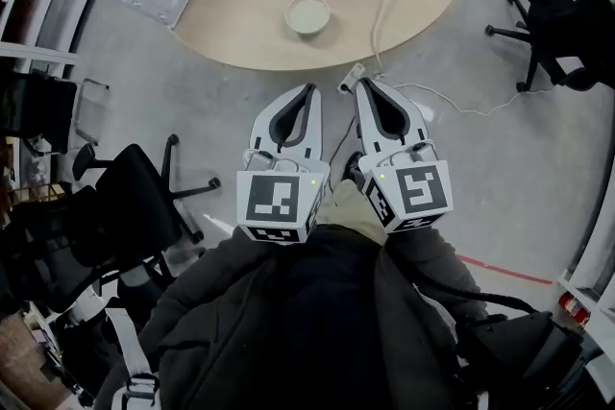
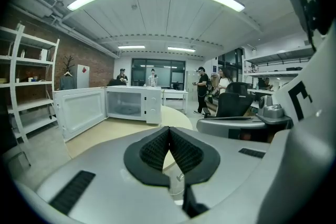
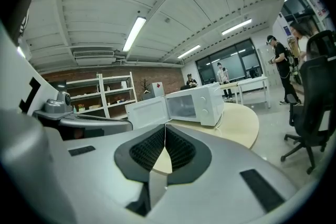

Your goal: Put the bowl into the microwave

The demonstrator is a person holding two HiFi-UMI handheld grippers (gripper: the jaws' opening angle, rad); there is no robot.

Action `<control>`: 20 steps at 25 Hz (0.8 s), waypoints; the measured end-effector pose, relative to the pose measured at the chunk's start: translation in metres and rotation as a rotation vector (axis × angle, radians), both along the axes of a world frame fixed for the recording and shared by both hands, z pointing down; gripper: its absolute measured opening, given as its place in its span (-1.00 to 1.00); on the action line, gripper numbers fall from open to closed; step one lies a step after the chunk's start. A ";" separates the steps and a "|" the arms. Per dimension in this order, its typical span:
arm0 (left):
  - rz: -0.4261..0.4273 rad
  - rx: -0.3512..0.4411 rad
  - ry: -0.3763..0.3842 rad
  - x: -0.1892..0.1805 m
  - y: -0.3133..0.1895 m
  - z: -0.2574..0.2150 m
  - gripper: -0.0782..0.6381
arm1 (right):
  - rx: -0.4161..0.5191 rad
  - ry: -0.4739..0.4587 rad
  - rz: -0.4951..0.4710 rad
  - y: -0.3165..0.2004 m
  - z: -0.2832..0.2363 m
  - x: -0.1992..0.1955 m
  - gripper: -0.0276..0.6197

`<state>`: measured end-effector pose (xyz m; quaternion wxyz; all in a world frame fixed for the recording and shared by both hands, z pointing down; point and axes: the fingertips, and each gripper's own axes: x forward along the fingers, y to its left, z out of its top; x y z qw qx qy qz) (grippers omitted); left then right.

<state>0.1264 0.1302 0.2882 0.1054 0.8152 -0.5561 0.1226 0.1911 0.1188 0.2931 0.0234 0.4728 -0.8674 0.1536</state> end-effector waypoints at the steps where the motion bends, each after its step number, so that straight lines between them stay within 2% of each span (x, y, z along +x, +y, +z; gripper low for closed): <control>1: -0.014 0.002 0.004 -0.002 -0.004 -0.001 -0.76 | -0.001 0.004 -0.010 -0.004 0.000 0.000 -0.89; 11: -0.117 0.030 0.045 -0.046 -0.056 -0.002 -0.76 | 0.013 0.044 -0.059 -0.068 -0.002 -0.027 -0.89; 20: -0.093 0.013 0.075 -0.083 -0.144 0.005 -0.76 | -0.007 0.074 -0.032 -0.151 0.005 -0.061 -0.89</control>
